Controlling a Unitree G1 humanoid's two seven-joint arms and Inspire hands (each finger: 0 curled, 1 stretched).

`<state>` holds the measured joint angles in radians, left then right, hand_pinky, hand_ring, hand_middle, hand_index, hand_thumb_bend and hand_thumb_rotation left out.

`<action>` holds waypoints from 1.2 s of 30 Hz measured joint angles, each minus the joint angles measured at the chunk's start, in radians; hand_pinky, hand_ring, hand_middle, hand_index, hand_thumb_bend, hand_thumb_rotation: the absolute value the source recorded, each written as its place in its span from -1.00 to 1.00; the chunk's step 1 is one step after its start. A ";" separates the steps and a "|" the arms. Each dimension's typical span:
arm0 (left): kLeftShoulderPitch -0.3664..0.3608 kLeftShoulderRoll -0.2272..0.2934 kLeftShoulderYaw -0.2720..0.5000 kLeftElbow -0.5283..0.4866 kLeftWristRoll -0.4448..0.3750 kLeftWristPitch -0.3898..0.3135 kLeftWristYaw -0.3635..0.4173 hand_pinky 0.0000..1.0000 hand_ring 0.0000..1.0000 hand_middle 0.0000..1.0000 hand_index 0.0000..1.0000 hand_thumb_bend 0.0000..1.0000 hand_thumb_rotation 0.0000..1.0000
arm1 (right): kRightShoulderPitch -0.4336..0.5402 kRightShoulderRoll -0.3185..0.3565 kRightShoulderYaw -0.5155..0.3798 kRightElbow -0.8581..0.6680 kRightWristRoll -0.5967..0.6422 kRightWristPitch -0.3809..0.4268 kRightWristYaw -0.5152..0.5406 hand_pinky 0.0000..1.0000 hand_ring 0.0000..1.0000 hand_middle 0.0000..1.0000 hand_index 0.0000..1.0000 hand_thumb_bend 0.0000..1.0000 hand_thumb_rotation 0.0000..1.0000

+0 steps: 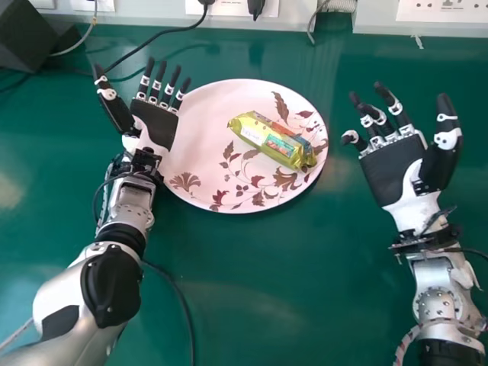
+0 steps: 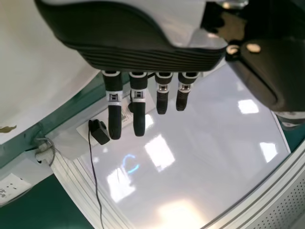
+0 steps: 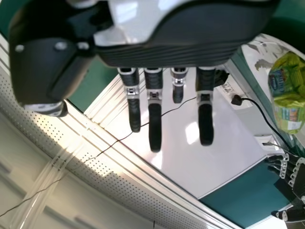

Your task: Pick up biscuit and place it in the plate

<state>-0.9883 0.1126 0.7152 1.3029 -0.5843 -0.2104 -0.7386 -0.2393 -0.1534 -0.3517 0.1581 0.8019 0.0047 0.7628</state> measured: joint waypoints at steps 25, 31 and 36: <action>0.000 0.004 0.016 -0.002 -0.024 0.033 -0.103 0.38 0.58 0.90 1.00 1.00 0.66 | 0.015 -0.007 -0.036 -0.038 -0.012 -0.038 0.001 -0.03 0.23 0.41 0.64 0.60 0.73; 0.002 -0.003 0.013 -0.005 -0.023 0.012 -0.085 0.34 0.57 0.89 1.00 1.00 0.69 | 0.027 -0.003 -0.039 -0.067 -0.007 -0.037 0.001 -0.06 0.16 0.33 0.60 0.54 0.59; 0.005 -0.006 0.013 -0.006 -0.025 0.007 -0.086 0.28 0.54 0.91 1.00 1.00 0.70 | 0.051 0.008 -0.033 -0.072 -0.006 -0.037 0.001 -0.07 0.16 0.31 0.59 0.56 0.48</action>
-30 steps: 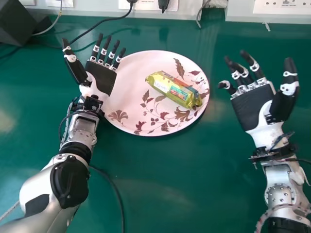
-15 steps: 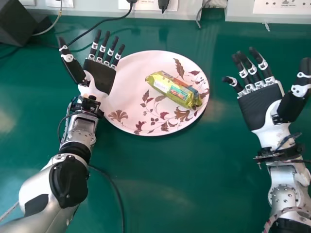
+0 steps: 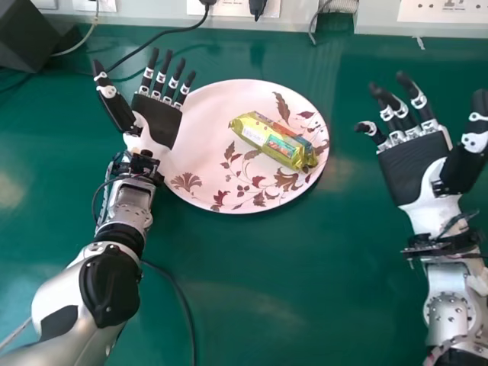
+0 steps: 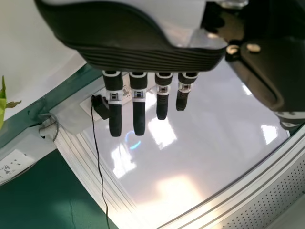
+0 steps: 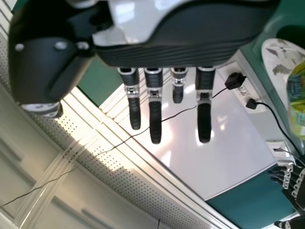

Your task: Pick up biscuit and place it in the plate

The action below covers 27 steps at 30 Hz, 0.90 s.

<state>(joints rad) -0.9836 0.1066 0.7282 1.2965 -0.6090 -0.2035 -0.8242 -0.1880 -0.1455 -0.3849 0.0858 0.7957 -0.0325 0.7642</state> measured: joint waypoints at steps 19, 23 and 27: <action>0.009 -0.021 -0.001 -0.007 0.001 -0.011 -0.012 0.33 0.61 0.93 1.00 1.00 0.73 | 0.012 0.006 -0.016 0.051 0.017 -0.022 0.060 -0.18 0.09 0.25 0.55 0.73 0.58; 0.009 -0.021 0.000 -0.006 0.000 -0.024 0.001 0.36 0.64 0.96 1.00 1.00 0.77 | 0.004 0.006 -0.019 0.063 0.017 -0.036 0.070 -0.20 0.07 0.25 0.60 0.74 0.60; 0.009 -0.020 0.000 -0.006 0.000 -0.025 0.004 0.32 0.61 0.95 1.00 1.00 0.76 | -0.001 0.007 -0.020 0.070 0.014 -0.046 0.070 -0.20 0.06 0.24 0.61 0.74 0.62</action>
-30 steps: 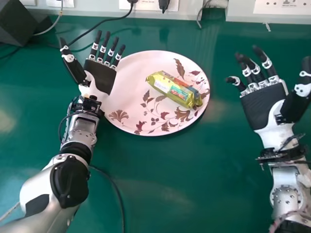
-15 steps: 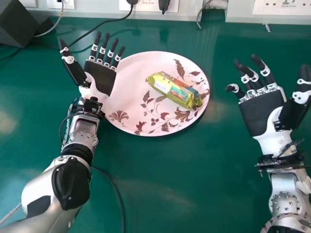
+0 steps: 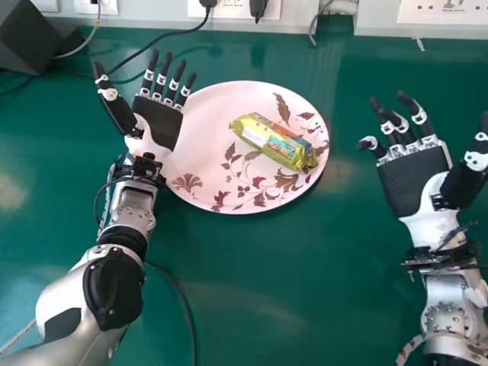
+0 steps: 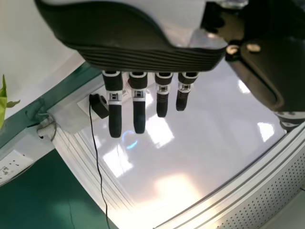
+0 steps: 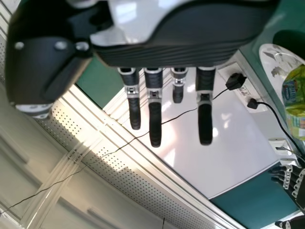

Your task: Pick up biscuit and place it in the plate

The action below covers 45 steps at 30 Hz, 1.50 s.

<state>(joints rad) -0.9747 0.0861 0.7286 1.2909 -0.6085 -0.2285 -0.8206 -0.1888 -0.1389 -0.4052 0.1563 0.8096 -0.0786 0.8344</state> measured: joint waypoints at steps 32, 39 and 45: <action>0.000 0.003 0.000 0.003 0.004 -0.009 0.030 0.27 0.59 0.95 1.00 1.00 0.72 | -0.038 -0.006 -0.003 0.054 -0.005 -0.028 0.005 -0.23 0.01 0.20 0.61 0.69 0.66; 0.000 0.002 0.000 0.003 0.004 -0.009 0.030 0.28 0.60 0.96 1.00 1.00 0.73 | -0.035 -0.006 -0.003 0.050 -0.007 -0.029 0.003 -0.23 0.00 0.20 0.62 0.70 0.66; 0.000 0.002 0.002 0.003 0.000 -0.007 0.029 0.49 0.69 0.99 1.00 1.00 0.78 | -0.024 -0.006 -0.011 0.032 -0.009 -0.028 0.002 -0.23 0.01 0.21 0.65 0.67 0.68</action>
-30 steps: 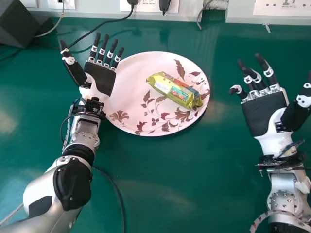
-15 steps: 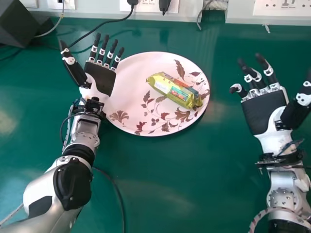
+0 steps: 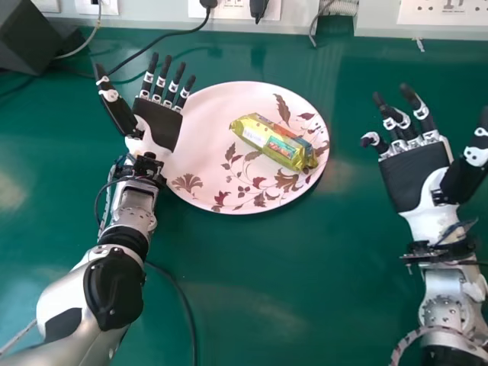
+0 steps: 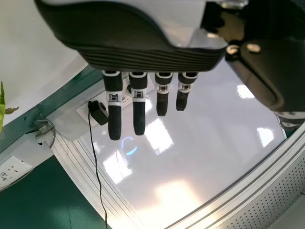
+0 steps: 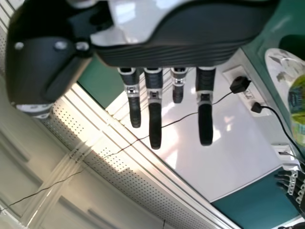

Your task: Pick up biscuit and place it in the plate

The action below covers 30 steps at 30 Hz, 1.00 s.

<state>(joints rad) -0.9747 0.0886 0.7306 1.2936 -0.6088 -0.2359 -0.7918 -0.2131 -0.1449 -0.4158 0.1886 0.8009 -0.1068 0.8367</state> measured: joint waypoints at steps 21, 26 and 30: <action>0.001 0.000 0.001 0.001 0.008 -0.025 -0.009 0.55 0.71 1.00 1.00 1.00 0.82 | 0.008 0.000 -0.009 -0.046 -0.010 -0.016 -0.020 -0.23 0.04 0.25 0.65 0.55 0.71; 0.004 -0.003 -0.009 0.002 0.029 -0.056 0.011 0.46 0.68 1.00 1.00 1.00 0.79 | 0.011 0.001 -0.008 -0.047 -0.009 -0.015 -0.020 -0.23 0.05 0.27 0.66 0.50 0.74; 0.004 -0.003 -0.008 0.003 0.030 -0.056 0.011 0.41 0.66 1.00 1.00 1.00 0.81 | 0.011 0.006 -0.006 -0.049 -0.010 -0.016 -0.029 -0.23 0.06 0.27 0.65 0.49 0.74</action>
<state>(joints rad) -0.9707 0.0858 0.7221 1.2964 -0.5793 -0.2918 -0.7807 -0.2020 -0.1388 -0.4221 0.1401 0.7913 -0.1224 0.8073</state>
